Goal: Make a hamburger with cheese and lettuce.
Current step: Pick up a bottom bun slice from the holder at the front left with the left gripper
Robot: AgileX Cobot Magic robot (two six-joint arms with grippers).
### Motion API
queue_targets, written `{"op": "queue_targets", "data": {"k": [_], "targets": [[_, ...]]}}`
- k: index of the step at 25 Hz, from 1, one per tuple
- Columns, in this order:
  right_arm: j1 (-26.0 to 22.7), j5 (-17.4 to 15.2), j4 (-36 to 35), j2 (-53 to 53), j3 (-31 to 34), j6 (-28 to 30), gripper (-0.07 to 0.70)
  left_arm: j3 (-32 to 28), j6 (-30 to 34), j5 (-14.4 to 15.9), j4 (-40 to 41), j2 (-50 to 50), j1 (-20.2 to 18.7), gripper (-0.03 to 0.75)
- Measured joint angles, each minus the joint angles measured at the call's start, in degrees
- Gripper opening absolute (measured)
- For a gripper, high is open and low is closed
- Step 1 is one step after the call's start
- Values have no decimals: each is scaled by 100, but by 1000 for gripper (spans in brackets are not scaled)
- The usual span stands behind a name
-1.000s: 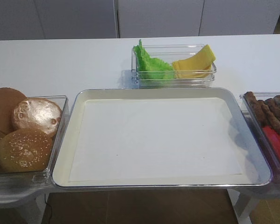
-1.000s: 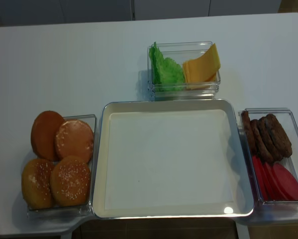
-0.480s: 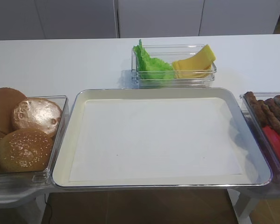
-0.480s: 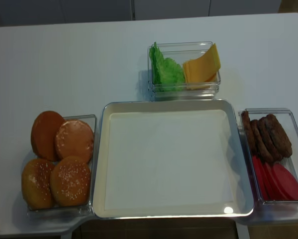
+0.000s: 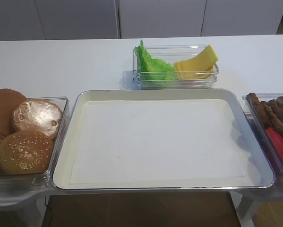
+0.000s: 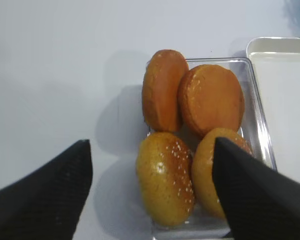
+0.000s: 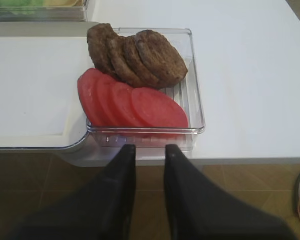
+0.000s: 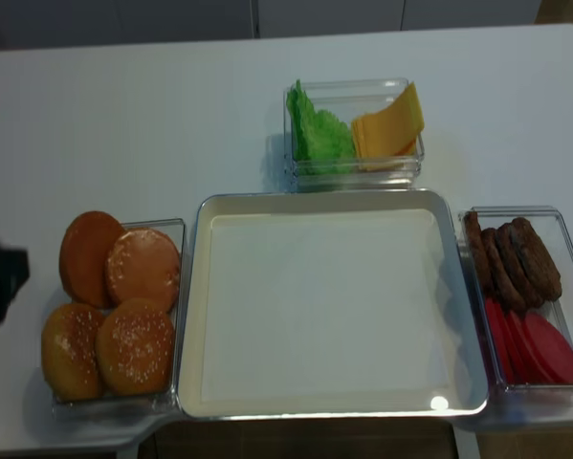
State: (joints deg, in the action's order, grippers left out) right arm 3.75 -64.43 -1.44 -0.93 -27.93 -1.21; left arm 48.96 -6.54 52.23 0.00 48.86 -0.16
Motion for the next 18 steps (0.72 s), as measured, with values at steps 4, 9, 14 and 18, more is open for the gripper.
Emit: {"op": "queue_targets", "data": {"k": [4,9,14,18], "targets": [[0,0,0,0,0,0,153,938,0,-31,-355,1470,0,551],[0,0,0,0,0,0,153,2055,0,168,-605,3056,0,551],[0,0,0,0,0,0,153,2945,375,918,-651,4167,0,549],[0,0,0,0,0,0,153,3402,928,1535,-686,4490,70,530]]}}
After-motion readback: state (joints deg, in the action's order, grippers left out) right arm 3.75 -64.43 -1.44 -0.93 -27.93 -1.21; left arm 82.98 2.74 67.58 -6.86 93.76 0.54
